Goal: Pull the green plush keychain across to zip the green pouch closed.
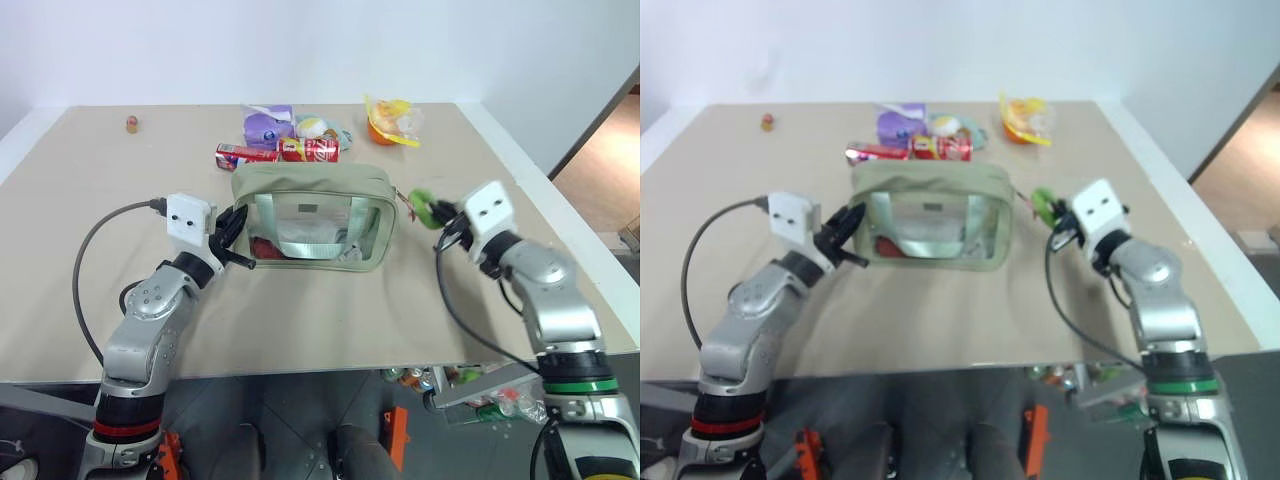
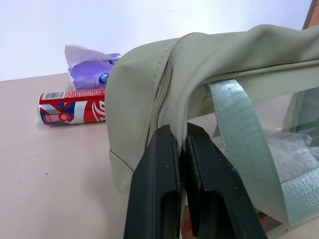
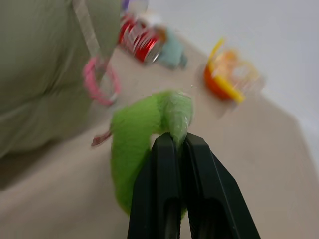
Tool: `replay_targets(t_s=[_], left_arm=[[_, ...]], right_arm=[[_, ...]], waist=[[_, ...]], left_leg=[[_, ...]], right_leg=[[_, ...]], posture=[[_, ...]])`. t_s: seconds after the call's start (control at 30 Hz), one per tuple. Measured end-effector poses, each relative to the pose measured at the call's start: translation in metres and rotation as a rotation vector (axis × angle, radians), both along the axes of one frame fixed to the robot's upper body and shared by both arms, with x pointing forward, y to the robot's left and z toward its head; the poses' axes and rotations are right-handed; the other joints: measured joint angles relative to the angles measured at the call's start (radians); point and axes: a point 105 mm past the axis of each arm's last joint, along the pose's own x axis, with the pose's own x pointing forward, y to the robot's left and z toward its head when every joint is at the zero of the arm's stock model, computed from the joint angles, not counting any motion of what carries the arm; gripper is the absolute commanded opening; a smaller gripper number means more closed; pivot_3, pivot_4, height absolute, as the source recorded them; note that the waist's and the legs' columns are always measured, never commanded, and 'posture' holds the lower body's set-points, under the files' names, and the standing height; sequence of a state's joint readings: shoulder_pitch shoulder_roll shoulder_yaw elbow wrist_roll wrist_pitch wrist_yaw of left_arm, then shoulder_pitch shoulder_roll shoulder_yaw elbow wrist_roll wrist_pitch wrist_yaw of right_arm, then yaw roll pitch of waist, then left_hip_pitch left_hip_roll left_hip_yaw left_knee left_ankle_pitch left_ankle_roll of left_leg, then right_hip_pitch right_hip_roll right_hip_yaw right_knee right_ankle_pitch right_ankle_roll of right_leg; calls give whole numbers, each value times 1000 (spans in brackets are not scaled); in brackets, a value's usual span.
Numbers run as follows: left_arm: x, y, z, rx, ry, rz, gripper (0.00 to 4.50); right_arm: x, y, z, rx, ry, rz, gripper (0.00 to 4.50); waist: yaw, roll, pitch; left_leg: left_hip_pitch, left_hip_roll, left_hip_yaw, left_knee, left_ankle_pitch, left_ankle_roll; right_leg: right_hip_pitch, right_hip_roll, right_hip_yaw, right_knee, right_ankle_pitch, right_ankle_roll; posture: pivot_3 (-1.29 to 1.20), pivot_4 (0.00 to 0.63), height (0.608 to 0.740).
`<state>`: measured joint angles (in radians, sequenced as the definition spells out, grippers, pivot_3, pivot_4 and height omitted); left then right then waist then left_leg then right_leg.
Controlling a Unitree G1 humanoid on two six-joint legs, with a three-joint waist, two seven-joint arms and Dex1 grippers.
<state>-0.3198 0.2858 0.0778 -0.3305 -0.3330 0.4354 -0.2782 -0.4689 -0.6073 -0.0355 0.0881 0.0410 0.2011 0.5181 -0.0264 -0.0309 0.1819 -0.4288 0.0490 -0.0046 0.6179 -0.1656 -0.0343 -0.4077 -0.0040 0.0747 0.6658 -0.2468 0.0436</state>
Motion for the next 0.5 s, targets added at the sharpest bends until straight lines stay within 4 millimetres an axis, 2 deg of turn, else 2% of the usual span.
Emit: replay_targets(t_s=[0.23, 0.33, 0.5], left_arm=[[-2, 3, -3, -2, 4, 9, 0], [-3, 3, -4, -3, 2, 9, 0], [-3, 5, -5, -8, 7, 15, 0]], right_arm=[[1, 9, -49, -9, 96, -4, 55], [2, 11, -60, -26, 100, 1, 55], [6, 18, -64, -13, 89, 15, 55]], waist=[[-6, 0, 0], [-9, 0, 0], [-17, 0, -1]], left_leg=[[1, 0, 0, 0, 0, 0], [2, 0, 0, 0, 0, 0], [5, 1, 0, 0, 0, 0]], right_leg=[[1, 0, 0, 0, 0, 0], [2, 0, 0, 0, 0, 0], [4, 1, 0, 0, 0, 0]], posture=[[0, 150, 740], [0, 150, 740], [0, 150, 740]])
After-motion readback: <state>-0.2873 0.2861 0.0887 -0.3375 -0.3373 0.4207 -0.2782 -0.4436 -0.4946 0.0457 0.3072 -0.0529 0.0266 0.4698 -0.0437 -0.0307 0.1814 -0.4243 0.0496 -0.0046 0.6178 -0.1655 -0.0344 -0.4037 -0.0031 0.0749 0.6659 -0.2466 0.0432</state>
